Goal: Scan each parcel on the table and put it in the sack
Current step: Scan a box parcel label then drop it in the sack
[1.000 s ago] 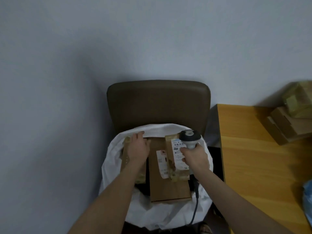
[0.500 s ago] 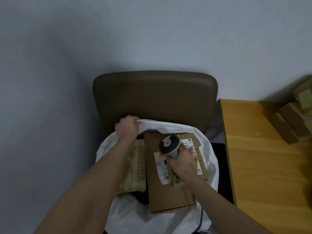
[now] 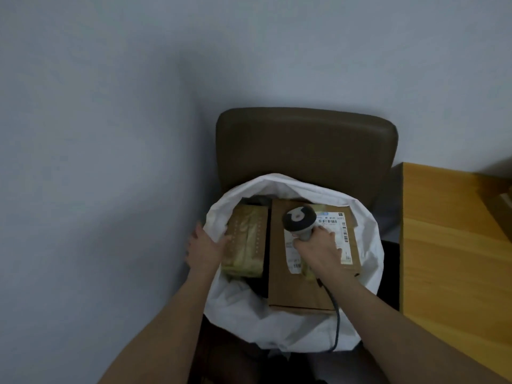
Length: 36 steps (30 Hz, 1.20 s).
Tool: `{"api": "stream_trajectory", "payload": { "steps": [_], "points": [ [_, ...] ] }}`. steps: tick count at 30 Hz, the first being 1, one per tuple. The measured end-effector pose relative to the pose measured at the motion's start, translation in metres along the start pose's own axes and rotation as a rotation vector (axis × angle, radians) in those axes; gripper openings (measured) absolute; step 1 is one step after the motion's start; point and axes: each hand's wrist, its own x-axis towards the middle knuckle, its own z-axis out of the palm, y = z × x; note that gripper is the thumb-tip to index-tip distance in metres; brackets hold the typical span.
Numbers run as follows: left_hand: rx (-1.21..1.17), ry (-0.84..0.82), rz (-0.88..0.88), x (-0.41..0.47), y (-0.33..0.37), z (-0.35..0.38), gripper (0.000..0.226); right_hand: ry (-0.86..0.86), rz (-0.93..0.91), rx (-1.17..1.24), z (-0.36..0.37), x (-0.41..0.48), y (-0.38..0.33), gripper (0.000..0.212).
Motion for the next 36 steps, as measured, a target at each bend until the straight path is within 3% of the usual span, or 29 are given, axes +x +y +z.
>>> {"api": "stream_trajectory", "payload": {
  "steps": [3, 8, 13, 18, 21, 24, 26, 28, 31, 33, 36],
  "points": [
    [-0.177, -0.042, -0.286, -0.028, -0.056, 0.013, 0.101, -0.034, -0.048, 0.0, 0.017, -0.022, 0.001, 0.032],
    [-0.635, -0.087, -0.44, -0.043, -0.108, 0.055, 0.092, -0.098, -0.193, -0.107, 0.061, -0.032, 0.006, 0.04],
    [-0.625, 0.005, -0.316, -0.036, -0.114, 0.057, 0.025, -0.095, -0.264, -0.179, 0.079, -0.019, 0.008, 0.044],
    [-0.868, 0.194, -0.192, -0.033, -0.064, 0.011, 0.015, -0.149, -0.253, -0.038, 0.062, -0.021, 0.003, 0.042],
    [-0.862, 0.172, -0.232, -0.046, -0.06, 0.004, 0.031, -0.128, -0.203, 0.163, 0.048, -0.037, 0.001, 0.012],
    [-0.641, 0.064, -0.223, -0.078, -0.073, 0.018, 0.056, -0.151, -0.211, 0.197, 0.033, -0.056, 0.016, 0.016],
    [-0.244, 0.074, -0.02, -0.107, -0.079, 0.036, 0.067, -0.147, -0.205, 0.219, 0.026, -0.068, 0.035, 0.014],
    [0.086, 0.135, 0.268, -0.135, -0.081, 0.057, 0.064, -0.144, -0.166, 0.239, 0.021, -0.079, 0.057, 0.012],
    [0.434, -0.075, 0.646, -0.164, -0.079, 0.094, 0.054, -0.137, -0.128, 0.173, 0.015, -0.091, 0.089, 0.012],
    [0.598, -0.189, 0.75, -0.174, -0.082, 0.119, 0.06, -0.111, -0.109, 0.153, 0.011, -0.093, 0.11, 0.013],
    [0.784, -0.181, 0.803, -0.167, -0.087, 0.145, 0.068, -0.093, -0.089, 0.202, 0.012, -0.091, 0.136, 0.012]
  ]
}}
